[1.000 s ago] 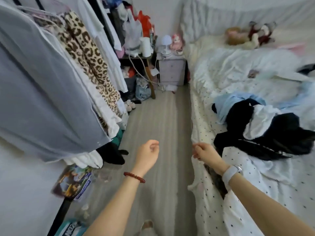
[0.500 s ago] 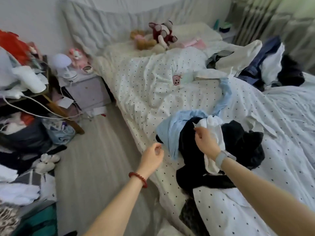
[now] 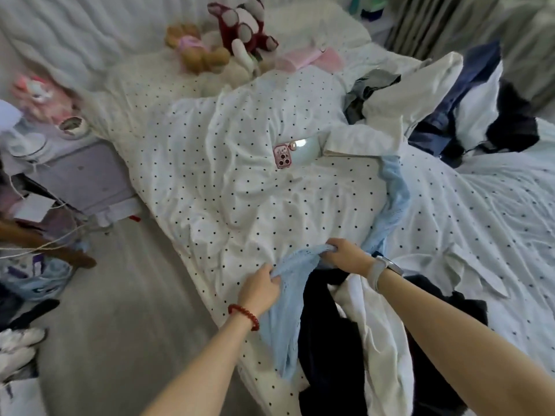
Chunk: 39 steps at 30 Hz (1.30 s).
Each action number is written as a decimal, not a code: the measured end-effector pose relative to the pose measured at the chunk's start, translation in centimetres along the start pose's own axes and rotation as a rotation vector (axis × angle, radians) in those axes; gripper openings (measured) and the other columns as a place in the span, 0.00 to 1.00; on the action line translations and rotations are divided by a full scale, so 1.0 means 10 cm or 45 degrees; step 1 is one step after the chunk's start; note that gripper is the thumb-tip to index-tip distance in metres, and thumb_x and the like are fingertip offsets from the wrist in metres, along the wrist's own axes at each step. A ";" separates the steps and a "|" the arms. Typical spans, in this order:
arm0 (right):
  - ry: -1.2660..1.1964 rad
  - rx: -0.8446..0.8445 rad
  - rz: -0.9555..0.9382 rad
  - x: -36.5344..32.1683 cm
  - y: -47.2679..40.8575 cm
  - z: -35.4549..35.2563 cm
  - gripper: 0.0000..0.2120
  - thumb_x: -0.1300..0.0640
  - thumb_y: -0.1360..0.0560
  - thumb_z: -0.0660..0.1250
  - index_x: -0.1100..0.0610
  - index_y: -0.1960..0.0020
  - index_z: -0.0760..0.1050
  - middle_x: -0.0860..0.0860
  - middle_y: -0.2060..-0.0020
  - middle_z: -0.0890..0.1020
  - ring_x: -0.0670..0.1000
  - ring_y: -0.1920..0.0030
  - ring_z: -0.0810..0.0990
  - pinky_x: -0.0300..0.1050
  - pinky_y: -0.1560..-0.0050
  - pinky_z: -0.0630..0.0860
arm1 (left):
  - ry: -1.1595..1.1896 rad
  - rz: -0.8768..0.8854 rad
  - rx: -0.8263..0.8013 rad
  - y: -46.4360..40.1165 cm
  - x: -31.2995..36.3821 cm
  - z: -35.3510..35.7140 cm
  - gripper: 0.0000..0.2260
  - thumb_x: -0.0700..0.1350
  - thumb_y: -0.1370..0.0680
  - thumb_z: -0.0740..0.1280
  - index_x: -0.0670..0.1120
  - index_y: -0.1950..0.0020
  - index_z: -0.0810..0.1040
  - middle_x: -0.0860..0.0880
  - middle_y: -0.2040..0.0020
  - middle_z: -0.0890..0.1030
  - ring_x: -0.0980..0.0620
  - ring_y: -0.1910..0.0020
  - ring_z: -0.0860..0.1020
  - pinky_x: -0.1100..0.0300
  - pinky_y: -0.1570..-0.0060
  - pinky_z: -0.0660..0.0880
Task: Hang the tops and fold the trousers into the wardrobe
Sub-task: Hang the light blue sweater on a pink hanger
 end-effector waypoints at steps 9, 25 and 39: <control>-0.356 0.983 -0.238 -0.51 1.31 -1.60 0.05 0.65 0.21 0.54 0.59 0.54 0.66 0.50 0.63 0.72 0.49 0.63 0.70 0.40 0.65 0.63 | 0.380 0.415 0.090 0.15 1.56 -0.71 0.05 0.45 0.18 0.56 0.43 0.47 0.68 0.49 0.59 0.71 0.54 0.64 0.69 0.61 0.67 0.64; -0.813 2.431 -0.627 -0.77 5.95 -3.18 0.14 0.68 0.21 0.52 0.52 0.57 0.68 0.48 0.62 0.72 0.44 0.62 0.70 0.40 0.60 0.68 | 0.791 1.595 -0.323 3.36 4.94 -1.26 0.03 0.40 0.19 0.55 0.45 0.48 0.67 0.50 0.59 0.74 0.54 0.61 0.70 0.63 0.64 0.66; -0.350 2.706 -0.039 0.95 8.85 -1.84 0.13 0.57 0.25 0.67 0.61 0.65 0.73 0.50 0.72 0.71 0.42 0.73 0.67 0.35 0.69 0.64 | -0.117 2.556 -0.064 5.96 4.76 0.76 0.31 0.73 0.33 0.61 0.54 0.38 0.66 0.50 0.51 0.81 0.44 0.60 0.80 0.53 0.62 0.76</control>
Point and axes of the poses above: each hand's wrist, its own y-axis away from the middle knuckle, its own z-axis out of the palm, x = y × z, the point moved 10 cm from there along -y, towards the middle knuckle
